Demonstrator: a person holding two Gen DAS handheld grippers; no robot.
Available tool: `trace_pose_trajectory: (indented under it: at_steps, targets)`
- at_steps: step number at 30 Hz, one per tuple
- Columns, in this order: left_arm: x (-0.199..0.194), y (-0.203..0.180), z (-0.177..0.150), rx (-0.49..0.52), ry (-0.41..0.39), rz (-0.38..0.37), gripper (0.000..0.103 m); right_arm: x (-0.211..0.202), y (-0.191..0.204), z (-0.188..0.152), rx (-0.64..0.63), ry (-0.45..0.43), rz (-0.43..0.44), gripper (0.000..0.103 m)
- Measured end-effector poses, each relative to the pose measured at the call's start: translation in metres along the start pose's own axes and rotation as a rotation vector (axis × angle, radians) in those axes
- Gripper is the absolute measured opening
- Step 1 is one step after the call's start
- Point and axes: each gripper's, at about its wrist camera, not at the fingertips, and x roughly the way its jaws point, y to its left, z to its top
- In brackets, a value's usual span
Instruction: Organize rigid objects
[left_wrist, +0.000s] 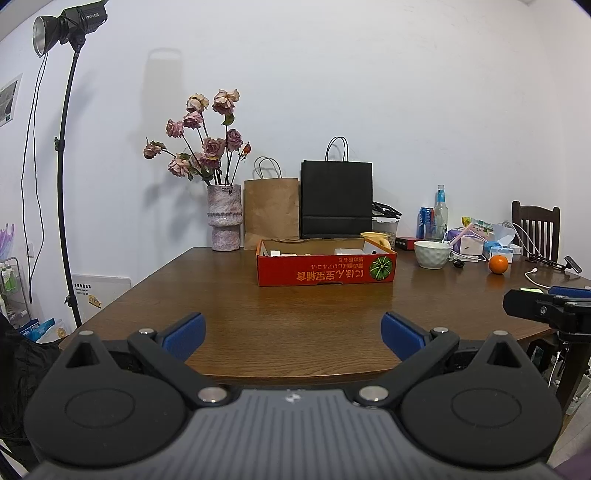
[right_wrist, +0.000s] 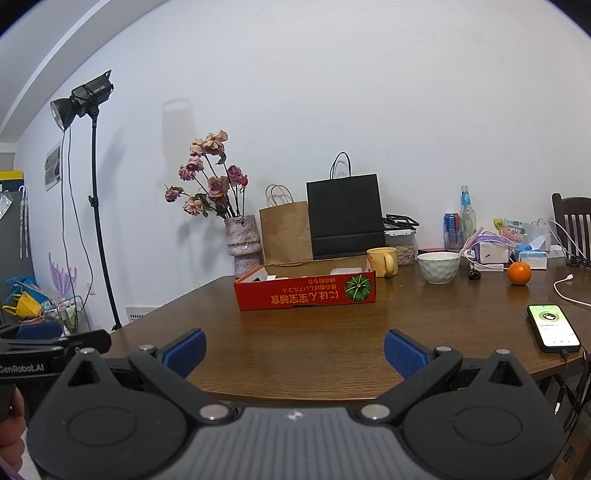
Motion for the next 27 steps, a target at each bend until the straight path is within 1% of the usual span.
trace_pose_trajectory:
  at_steps: [23,27]
  targets:
    - [0.0001,-0.0001,-0.0003,0.001,0.0,0.0,0.103,0.0001,0.0004,-0.0015,0.004,-0.002,0.001,0.103]
    - [0.0017,-0.0006,-0.0013,-0.003,0.014,-0.007,0.103,-0.0002,0.0006,-0.0013,0.007,0.0,0.0,0.103]
